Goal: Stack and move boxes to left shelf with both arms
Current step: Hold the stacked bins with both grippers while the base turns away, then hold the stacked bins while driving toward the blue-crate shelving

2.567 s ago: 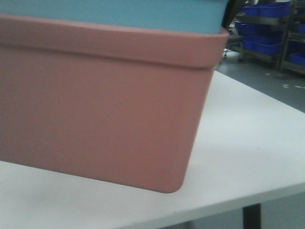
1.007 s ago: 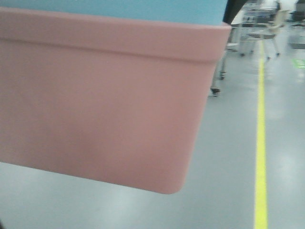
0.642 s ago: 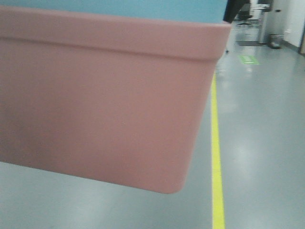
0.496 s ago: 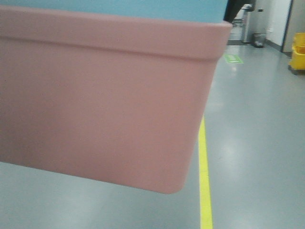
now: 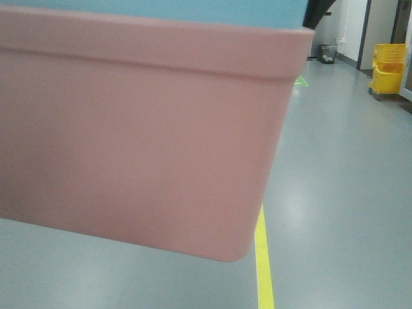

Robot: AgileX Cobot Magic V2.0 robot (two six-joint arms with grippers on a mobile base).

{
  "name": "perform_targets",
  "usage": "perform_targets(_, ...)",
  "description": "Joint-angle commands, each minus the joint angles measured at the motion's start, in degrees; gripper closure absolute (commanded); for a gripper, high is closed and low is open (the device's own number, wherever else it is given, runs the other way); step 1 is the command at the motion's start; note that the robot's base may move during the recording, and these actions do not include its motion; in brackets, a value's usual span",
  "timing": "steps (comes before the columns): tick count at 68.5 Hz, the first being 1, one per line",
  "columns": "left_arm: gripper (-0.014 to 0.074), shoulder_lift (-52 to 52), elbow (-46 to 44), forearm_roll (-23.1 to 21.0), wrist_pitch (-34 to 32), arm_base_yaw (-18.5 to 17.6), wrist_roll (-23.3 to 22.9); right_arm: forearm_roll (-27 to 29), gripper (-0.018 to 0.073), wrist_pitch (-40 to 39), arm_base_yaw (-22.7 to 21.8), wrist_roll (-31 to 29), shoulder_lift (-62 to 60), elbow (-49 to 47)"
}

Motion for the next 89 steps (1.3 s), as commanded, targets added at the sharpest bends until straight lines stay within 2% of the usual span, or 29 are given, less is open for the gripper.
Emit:
perform_targets(1, 0.0608, -1.69, -2.54, -5.42, -16.02, -3.13, 1.58, -1.34, 0.0503, -17.38, 1.35, 1.13, -1.73, -2.83)
perform_targets(89, 0.0608, -1.69, -2.54, -5.53, -16.02, -3.13, 1.58, -1.39, 0.0503, -17.36, 1.35, 1.13, -1.73, -2.83)
